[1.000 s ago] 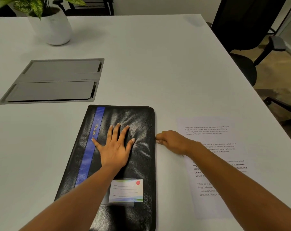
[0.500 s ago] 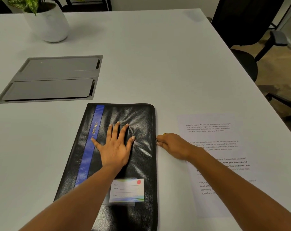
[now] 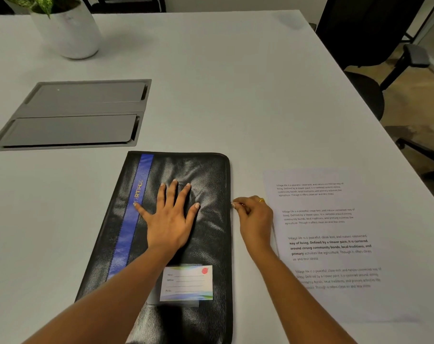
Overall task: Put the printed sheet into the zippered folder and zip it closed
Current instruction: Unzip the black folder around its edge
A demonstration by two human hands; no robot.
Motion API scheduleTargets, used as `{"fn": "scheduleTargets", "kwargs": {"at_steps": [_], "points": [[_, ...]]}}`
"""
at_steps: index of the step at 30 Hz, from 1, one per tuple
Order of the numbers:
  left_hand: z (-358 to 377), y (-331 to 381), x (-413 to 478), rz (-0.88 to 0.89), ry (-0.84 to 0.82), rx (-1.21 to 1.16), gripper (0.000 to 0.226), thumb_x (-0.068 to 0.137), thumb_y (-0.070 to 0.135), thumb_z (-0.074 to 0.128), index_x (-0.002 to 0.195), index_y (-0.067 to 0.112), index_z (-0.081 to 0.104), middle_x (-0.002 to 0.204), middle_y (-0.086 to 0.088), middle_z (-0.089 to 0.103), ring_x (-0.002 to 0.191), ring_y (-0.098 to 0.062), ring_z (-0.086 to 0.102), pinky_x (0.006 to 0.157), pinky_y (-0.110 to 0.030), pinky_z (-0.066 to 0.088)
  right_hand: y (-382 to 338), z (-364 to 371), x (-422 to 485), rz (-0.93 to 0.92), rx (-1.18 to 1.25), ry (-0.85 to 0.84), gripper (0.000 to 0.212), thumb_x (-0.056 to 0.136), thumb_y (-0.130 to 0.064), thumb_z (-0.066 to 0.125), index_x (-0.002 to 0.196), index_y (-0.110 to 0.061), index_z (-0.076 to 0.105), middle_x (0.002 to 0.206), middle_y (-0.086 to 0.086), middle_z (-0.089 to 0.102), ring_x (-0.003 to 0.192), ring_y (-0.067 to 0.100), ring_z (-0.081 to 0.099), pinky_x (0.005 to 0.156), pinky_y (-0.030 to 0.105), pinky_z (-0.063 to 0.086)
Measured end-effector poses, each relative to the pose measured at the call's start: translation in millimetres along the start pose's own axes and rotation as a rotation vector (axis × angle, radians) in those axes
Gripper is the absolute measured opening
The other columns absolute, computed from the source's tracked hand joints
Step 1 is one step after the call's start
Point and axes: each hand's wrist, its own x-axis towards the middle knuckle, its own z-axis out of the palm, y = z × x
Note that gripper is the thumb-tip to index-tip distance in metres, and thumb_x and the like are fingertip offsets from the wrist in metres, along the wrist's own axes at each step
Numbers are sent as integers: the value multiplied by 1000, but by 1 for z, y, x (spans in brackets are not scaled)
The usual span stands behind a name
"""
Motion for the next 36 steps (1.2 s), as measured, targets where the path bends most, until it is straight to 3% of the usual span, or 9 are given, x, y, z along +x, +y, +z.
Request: {"fn": "scheduleTargets", "kwargs": {"at_steps": [6,11,18,26,31,36], "points": [[0,-1,0,15,-8,10,62,86,65,8,144,45,11,158,12,5,146,-13,-2,104,-73,-2,0,12,-2,71,-47,100,11,85,-11,60,86,-10,72,83,13,62,74,26,58,63,30,41],[1,-1,-2,23,-13,13,63,85,65,4,144,46,9,158,13,4,146,-12,-3,104,-72,-3,-10,21,23,189,-86,165,14,87,-19,59,86,-11,70,94,11,65,87,26,60,66,32,42],[1,1,-1,-1,14,5,59,87,64,11,143,45,15,157,13,8,146,-11,-1,104,-71,-3,-2,14,46,57,-28,-11,10,84,-10,62,84,-5,70,87,13,65,85,23,56,67,25,37],[-1,3,-1,-26,31,-31,55,90,62,19,142,45,19,157,13,12,146,-11,2,107,-71,0,10,-5,12,-75,-41,-220,7,79,-4,65,79,-7,71,78,6,64,63,8,47,59,14,36],[-2,3,-2,-30,27,-38,54,91,62,19,142,45,20,157,13,12,146,-10,2,107,-71,-1,14,-19,-7,-102,-12,-291,4,77,-5,69,77,-7,73,75,4,65,68,17,54,66,27,44],[-3,3,-2,-27,24,-43,54,90,62,19,142,45,20,157,12,12,146,-11,2,107,-71,-2,17,-35,-15,-134,0,-380,3,76,-8,71,78,-7,73,71,-6,59,64,4,51,60,10,38]]}}
